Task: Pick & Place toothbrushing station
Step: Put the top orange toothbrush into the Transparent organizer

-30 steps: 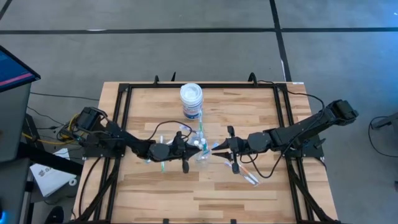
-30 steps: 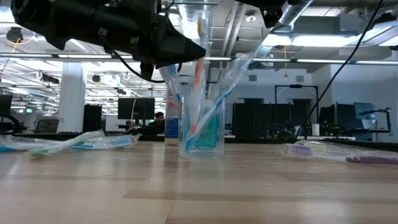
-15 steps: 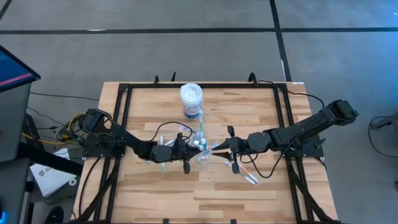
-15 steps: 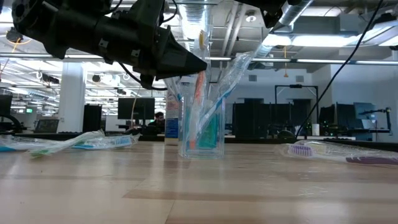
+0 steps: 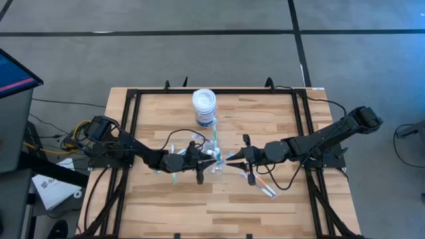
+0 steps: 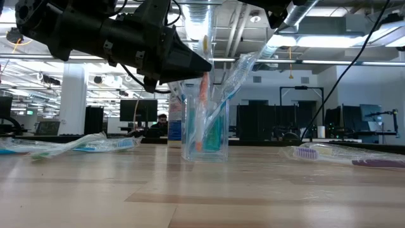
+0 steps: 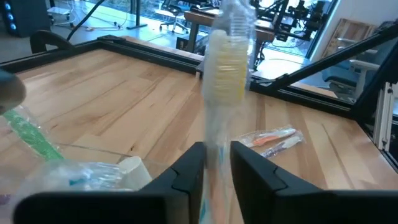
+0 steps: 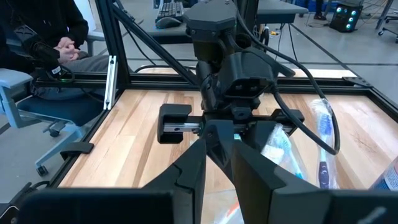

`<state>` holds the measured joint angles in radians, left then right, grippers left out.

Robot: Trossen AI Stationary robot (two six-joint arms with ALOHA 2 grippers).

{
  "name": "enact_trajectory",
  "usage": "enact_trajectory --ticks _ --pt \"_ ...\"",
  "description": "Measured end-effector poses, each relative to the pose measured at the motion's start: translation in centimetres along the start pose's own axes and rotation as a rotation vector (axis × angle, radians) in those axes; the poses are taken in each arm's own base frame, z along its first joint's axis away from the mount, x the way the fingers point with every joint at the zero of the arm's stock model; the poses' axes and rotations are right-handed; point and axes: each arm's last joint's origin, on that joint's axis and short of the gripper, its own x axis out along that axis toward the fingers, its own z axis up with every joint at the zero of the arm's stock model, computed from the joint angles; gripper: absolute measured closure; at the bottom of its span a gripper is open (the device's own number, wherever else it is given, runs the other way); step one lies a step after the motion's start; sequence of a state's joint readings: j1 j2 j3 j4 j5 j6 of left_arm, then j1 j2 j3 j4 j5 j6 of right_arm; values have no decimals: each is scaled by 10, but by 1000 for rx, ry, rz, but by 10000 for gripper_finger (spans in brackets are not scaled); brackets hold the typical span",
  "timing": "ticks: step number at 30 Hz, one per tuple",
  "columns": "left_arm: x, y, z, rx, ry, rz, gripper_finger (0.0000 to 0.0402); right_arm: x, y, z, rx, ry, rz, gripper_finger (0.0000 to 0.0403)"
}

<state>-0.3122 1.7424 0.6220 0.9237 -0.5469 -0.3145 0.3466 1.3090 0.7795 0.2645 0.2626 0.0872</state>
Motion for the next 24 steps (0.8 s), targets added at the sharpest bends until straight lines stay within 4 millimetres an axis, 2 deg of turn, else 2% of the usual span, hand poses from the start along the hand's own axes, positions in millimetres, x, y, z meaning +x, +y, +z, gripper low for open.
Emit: enact_trajectory --ticks 12,16,21,24 --pt "0 0 0 -5 1 -3 226 0 0 0 -1 3 0 335" --pt "-3 -1 8 -16 -24 -10 196 0 0 0 -1 3 0 335" --pt "-9 -3 23 -32 -51 -22 173 0 0 -1 -1 5 0 335" --pt "-11 -3 22 -20 -30 -20 170 0 0 -1 -1 5 0 335"
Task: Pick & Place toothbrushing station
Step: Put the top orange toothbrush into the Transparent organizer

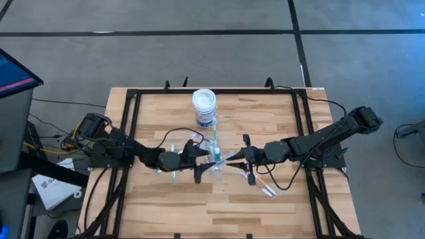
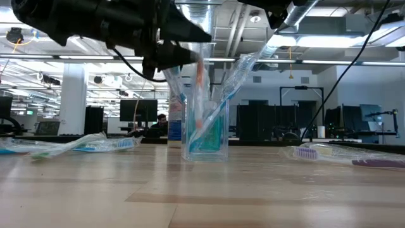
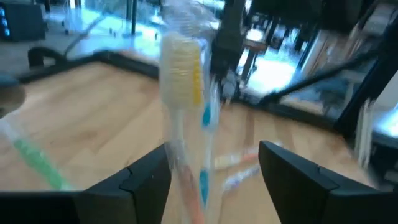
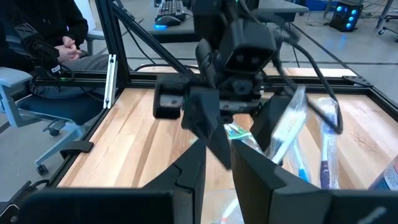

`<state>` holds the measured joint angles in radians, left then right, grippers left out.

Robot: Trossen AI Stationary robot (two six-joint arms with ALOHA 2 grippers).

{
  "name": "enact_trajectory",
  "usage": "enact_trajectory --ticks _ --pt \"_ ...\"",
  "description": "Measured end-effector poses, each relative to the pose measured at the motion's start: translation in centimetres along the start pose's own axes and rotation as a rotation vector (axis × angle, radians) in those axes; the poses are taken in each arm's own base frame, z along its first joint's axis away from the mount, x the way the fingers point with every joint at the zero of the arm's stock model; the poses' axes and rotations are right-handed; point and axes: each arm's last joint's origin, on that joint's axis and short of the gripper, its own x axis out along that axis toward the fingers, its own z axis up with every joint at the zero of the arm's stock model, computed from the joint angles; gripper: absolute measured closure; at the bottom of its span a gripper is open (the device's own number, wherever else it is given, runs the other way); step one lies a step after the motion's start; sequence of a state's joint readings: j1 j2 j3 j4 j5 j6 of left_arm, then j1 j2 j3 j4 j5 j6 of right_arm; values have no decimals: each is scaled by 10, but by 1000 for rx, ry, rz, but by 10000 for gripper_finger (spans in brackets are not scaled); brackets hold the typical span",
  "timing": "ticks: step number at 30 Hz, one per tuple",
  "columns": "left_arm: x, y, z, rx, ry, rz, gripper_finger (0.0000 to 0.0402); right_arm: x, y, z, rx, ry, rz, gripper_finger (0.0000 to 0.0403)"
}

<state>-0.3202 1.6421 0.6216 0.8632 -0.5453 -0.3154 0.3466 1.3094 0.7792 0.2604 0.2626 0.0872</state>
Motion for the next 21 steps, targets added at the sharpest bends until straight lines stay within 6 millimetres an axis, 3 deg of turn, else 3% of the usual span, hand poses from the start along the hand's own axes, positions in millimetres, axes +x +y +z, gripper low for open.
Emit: enact_trajectory --ticks 5,21 --pt "2 3 -12 -11 80 0 181 0 -1 0 1 -1 -2 335" --pt "0 1 0 11 29 -19 191 0 -1 -1 -11 11 -3 335"
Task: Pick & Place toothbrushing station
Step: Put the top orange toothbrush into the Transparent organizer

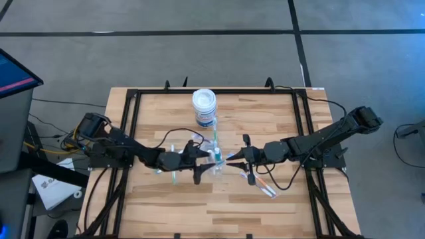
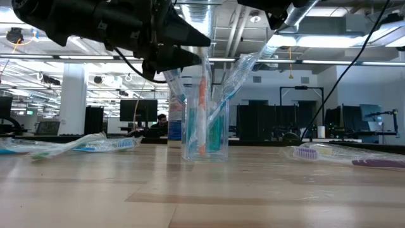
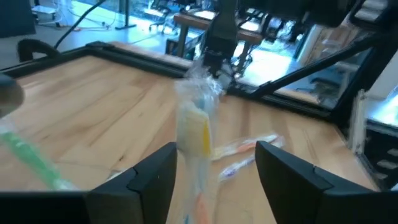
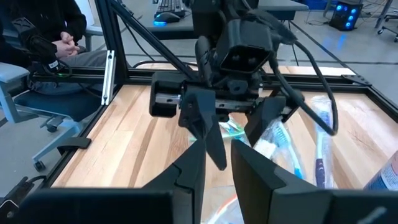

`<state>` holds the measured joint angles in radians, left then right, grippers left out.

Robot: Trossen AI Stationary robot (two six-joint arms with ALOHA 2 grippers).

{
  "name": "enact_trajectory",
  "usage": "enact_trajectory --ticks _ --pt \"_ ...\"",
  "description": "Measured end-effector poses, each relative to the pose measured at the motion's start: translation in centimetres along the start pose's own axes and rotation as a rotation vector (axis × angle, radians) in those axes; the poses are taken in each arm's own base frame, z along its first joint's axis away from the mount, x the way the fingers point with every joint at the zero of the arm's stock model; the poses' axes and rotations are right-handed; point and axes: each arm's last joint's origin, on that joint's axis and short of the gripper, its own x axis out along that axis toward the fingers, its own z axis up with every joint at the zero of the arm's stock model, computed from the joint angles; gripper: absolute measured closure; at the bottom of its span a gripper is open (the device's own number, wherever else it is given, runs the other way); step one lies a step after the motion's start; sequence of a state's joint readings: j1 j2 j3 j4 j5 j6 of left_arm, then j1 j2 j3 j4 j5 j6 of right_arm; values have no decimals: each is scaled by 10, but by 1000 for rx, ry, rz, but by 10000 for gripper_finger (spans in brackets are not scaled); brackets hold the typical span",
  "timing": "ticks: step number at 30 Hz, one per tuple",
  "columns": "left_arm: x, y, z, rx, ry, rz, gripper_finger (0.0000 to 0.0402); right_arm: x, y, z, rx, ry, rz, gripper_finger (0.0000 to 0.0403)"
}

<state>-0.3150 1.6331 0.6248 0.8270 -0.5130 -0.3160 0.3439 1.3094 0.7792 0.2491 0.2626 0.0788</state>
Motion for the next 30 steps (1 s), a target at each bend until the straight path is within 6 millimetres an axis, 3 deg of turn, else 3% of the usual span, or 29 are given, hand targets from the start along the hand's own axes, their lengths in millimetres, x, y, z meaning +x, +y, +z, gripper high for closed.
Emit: enact_trajectory --ticks 14,30 --pt "-9 -3 -1 76 58 30 210 0 0 -1 -2 9 0 335" --pt "-46 -10 29 108 78 36 216 0 0 -1 -2 9 0 335"
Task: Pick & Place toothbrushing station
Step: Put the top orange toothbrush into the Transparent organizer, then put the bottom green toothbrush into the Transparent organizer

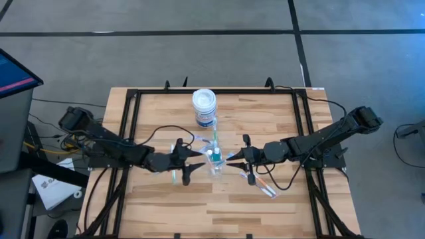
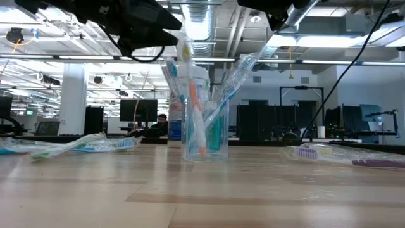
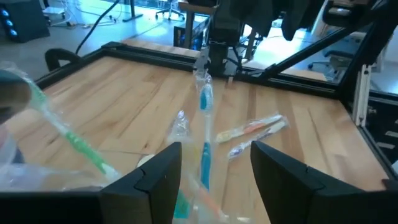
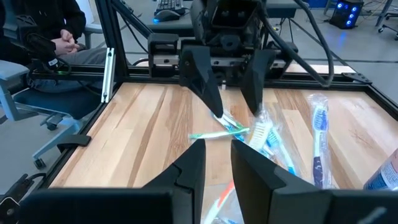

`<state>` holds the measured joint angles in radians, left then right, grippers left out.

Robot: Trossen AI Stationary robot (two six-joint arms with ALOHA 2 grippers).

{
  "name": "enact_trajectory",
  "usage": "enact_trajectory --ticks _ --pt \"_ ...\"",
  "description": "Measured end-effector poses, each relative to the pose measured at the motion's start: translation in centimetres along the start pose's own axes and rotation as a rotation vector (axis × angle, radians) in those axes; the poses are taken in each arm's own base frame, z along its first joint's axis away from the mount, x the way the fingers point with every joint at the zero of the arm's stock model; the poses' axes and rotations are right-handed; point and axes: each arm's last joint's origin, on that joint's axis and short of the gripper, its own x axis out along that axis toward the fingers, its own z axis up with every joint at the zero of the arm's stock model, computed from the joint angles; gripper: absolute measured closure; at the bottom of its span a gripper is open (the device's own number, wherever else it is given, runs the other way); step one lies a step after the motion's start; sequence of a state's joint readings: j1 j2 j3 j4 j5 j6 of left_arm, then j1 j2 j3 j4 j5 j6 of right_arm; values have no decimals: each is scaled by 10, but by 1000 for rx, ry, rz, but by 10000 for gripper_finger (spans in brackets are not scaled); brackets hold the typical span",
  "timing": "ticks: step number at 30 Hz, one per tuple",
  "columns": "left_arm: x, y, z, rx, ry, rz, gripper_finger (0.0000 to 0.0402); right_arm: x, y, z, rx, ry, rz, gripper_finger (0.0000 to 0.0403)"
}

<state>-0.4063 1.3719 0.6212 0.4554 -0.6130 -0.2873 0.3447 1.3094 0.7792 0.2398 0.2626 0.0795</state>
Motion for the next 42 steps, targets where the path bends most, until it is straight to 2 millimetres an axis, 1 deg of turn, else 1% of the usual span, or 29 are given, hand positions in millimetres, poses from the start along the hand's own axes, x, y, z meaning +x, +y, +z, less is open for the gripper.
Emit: enact_trajectory --ticks 7,13,21,27,34,42 --pt "-13 -2 -2 48 44 36 216 0 0 0 0 0 0 335" --pt "-26 -3 -1 46 78 42 216 0 0 0 0 0 0 335" --pt "-43 2 -11 -59 204 79 216 0 0 0 0 0 0 335" --pt "-46 8 -21 -149 292 128 216 0 0 0 0 0 0 335" --pt "-53 19 -34 -254 404 257 216 0 0 0 0 0 0 335" --pt "-55 27 -40 -386 448 350 216 0 0 0 0 0 0 335"
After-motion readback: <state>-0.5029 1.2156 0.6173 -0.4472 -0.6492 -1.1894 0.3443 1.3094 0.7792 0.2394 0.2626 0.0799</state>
